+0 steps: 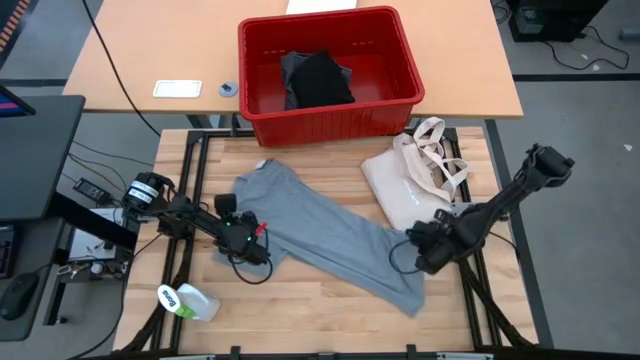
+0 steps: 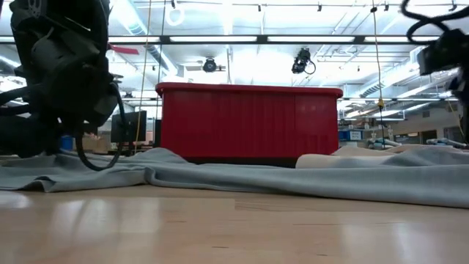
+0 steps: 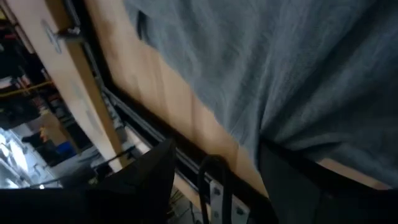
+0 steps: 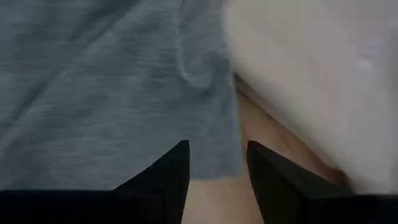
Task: Fold Laundry from Bin
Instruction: Fold the gray shirt
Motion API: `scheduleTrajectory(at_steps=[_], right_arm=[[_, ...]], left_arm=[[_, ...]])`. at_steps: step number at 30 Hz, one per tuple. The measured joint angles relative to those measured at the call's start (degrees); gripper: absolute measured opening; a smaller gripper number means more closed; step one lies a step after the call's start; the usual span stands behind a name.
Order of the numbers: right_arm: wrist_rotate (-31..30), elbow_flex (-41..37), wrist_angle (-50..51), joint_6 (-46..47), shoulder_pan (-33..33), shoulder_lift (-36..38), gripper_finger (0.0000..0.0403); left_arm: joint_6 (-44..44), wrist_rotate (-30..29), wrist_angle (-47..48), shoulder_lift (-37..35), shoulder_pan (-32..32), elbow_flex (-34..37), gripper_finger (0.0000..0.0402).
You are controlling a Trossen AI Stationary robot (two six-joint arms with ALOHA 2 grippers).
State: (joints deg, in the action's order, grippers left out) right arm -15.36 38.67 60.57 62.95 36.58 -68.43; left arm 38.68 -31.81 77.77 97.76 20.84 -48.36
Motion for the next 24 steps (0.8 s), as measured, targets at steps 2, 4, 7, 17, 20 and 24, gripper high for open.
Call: scheduleTrajectory(at_steps=[2,4,7,17,20,24], right_arm=[[0.4,-2.9,-5.2,-2.5,-2.1,1.8,0.0182],[1.1,-5.5,-8.2,-4.0,-4.3,2.2,0.0191],[1.7,-8.5,-9.5,-4.5,-7.7,1.2,0.0197],[6.5,-8.9,-12.0,-5.6,-8.4,-0.9,0.0039],[12.6,-8.7,-12.0,-1.1,-7.1,-0.5,0.0015],[21.5,-6.6,-4.1,13.7,-3.5,0.1,0.0012]], left_arm=[[0.6,0.0,0.4,0.0,0.0,0.0,0.023],[0.8,0.0,-0.2,0.0,0.0,0.0,0.023],[0.7,0.0,-1.3,0.0,0.0,0.0,0.023],[-0.2,0.0,-2.9,0.0,0.0,0.0,0.023],[0.2,0.0,-3.9,0.0,0.0,0.0,0.023],[0.6,0.3,-4.7,0.0,0.0,0.0,0.023]])
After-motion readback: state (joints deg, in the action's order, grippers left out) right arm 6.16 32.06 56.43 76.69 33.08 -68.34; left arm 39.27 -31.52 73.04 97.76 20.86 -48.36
